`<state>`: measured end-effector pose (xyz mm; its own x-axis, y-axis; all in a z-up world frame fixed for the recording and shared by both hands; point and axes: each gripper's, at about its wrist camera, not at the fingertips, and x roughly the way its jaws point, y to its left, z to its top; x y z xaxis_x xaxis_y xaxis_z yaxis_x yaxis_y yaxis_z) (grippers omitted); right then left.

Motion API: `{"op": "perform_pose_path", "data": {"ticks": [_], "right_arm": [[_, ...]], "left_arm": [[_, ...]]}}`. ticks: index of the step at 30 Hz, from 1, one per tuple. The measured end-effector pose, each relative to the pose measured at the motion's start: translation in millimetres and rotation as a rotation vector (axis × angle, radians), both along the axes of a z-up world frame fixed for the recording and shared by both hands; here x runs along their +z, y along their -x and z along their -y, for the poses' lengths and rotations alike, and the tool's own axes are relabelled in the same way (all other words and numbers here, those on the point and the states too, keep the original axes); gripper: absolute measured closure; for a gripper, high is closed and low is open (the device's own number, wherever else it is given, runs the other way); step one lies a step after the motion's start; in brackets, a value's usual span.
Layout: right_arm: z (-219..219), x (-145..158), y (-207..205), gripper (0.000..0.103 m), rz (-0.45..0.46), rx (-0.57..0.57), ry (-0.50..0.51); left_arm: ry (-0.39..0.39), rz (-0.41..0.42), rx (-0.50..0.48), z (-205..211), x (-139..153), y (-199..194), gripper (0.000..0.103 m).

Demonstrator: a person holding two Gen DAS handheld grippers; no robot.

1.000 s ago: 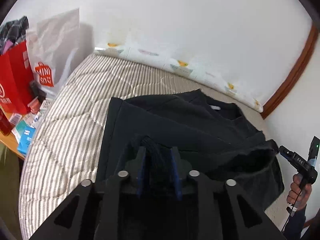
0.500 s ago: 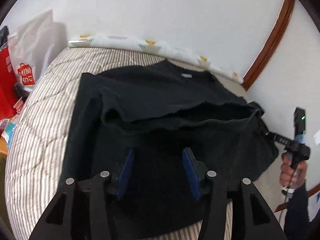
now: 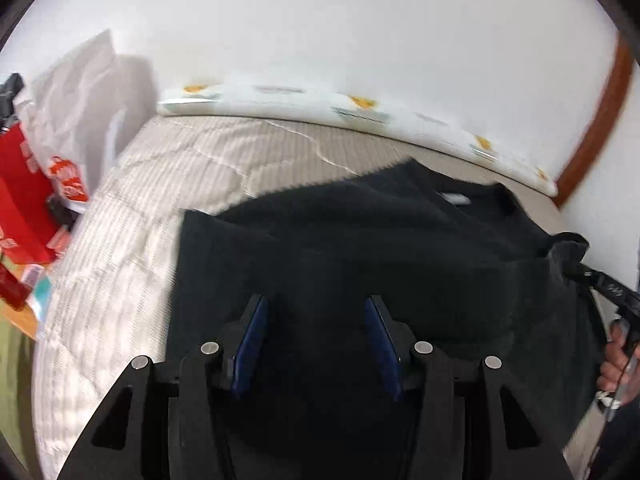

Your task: Fold small clothes

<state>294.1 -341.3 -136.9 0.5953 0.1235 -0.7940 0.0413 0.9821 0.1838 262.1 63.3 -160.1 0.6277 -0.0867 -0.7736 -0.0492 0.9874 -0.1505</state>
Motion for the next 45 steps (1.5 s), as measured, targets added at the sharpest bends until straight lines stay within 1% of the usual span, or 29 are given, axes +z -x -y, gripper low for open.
{"op": "perform_pose_path", "data": {"ticks": [3,5,7,9,11,14,15,16,17,18,19,22,24,26,28,30,33,35,39,41,44,45], "right_arm": [[11,4,-11,0.08,0.01,-0.02,-0.002],[15,4,-14,0.078,0.015,-0.018,0.032],[18,2,-17,0.071,0.012,-0.01,0.081],[22,-3,-21,0.065,0.004,-0.005,0.097],[25,-10,-27,0.065,-0.022,0.001,0.112],[25,-18,-33,0.065,-0.048,0.04,0.099],[24,-20,-35,0.066,-0.053,0.047,0.106],[23,-21,-36,0.068,-0.051,0.051,0.111],[23,-22,-38,0.07,-0.05,0.059,0.113],[22,-23,-38,0.075,-0.05,0.063,0.112],[22,-21,-37,0.084,-0.043,0.065,0.109],[29,-8,-28,0.089,0.019,0.065,0.09],[40,4,-24,0.091,0.058,0.051,0.018],[50,12,-24,0.091,0.093,0.021,-0.016],[54,13,-29,0.091,0.106,-0.003,-0.035],[56,8,-38,0.091,0.1,-0.026,-0.032],[53,-8,-50,0.091,0.056,-0.036,0.002],[51,-21,-55,0.091,0.022,-0.039,0.028],[56,-29,-59,0.09,-0.011,-0.043,0.008],[54,-30,-58,0.089,-0.022,-0.038,0.014],[52,-26,-55,0.085,-0.037,-0.027,0.025],[53,-23,-51,0.081,-0.039,-0.023,0.025]], "left_arm": [[-0.002,0.015,0.017,-17,4,-1,0.055],[-0.007,0.014,0.022,-27,3,-1,0.055],[-0.006,0.003,0.007,-32,0,-1,0.055],[-0.03,-0.01,-0.01,-33,-5,-4,0.055],[-0.046,-0.013,-0.032,-32,-9,-8,0.055],[-0.058,-0.037,-0.062,-26,-16,-16,0.056],[-0.06,-0.047,-0.072,-25,-19,-18,0.06],[-0.051,-0.049,-0.076,-24,-21,-18,0.076],[-0.045,-0.053,-0.076,-24,-21,-17,0.087],[-0.055,-0.047,-0.062,-23,-19,-16,0.089],[-0.061,-0.014,-0.049,-23,-13,-12,0.093],[-0.046,0.066,-0.008,-27,5,-3,0.093],[-0.026,0.127,0.012,-31,17,-2,0.093],[-0.033,0.157,0.029,-30,21,-6,0.093],[-0.062,0.152,0.045,-28,17,-17,0.093],[-0.072,0.136,0.05,-26,8,-26,0.093],[-0.085,0.072,0.054,-26,-10,-39,0.093],[-0.077,0.044,0.056,-29,-19,-43,0.093],[-0.056,0.03,0.056,-30,-22,-43,0.092],[-0.062,0.024,0.056,-29,-22,-42,0.089],[-0.074,0.01,0.051,-26,-22,-36,0.087],[-0.075,0.01,0.05,-26,-20,-33,0.085]]}}
